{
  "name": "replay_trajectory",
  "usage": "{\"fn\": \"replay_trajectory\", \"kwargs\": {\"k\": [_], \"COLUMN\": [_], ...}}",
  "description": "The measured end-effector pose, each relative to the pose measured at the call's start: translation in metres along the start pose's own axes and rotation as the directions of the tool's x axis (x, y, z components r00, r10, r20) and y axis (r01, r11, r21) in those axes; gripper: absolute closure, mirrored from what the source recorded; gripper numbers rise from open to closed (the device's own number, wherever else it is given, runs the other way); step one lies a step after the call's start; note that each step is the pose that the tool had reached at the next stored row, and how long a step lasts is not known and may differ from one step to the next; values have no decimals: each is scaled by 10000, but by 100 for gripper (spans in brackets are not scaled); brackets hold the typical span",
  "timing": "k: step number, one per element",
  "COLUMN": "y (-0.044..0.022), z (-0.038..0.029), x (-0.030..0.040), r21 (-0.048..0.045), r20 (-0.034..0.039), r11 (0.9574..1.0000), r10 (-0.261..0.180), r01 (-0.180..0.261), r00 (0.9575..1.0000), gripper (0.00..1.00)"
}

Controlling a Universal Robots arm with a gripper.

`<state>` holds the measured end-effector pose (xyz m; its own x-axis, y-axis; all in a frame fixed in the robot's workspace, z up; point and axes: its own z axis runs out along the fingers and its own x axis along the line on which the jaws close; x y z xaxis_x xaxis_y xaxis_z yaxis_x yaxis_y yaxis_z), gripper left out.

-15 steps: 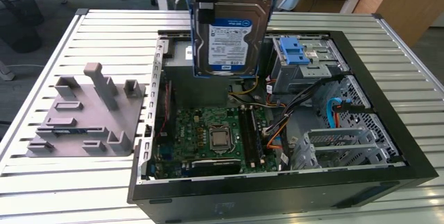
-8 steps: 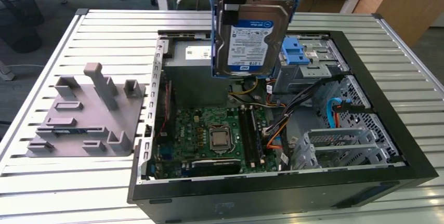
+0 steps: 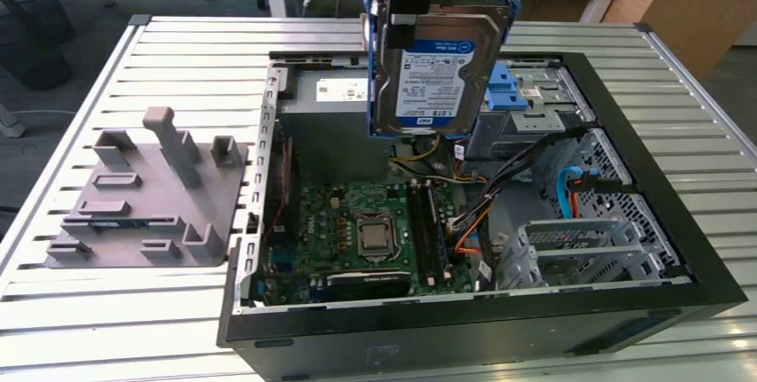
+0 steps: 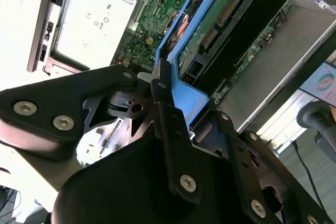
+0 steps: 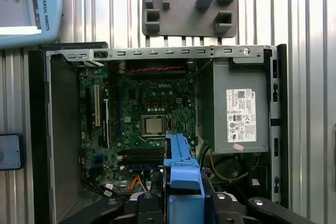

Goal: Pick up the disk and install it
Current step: 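Pick up the disk, then insert the disk into the insertion slot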

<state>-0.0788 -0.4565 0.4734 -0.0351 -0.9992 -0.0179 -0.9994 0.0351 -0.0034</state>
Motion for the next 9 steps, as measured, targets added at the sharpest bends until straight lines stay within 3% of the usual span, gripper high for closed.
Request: {"fn": "replay_trajectory", "kwargs": {"k": [9], "y": [0], "z": [0], "x": [0], "r21": [6], "r20": [0], "r11": [10000], "r10": [-1], "r01": [1], "r00": [10000], "gripper": [64]}}
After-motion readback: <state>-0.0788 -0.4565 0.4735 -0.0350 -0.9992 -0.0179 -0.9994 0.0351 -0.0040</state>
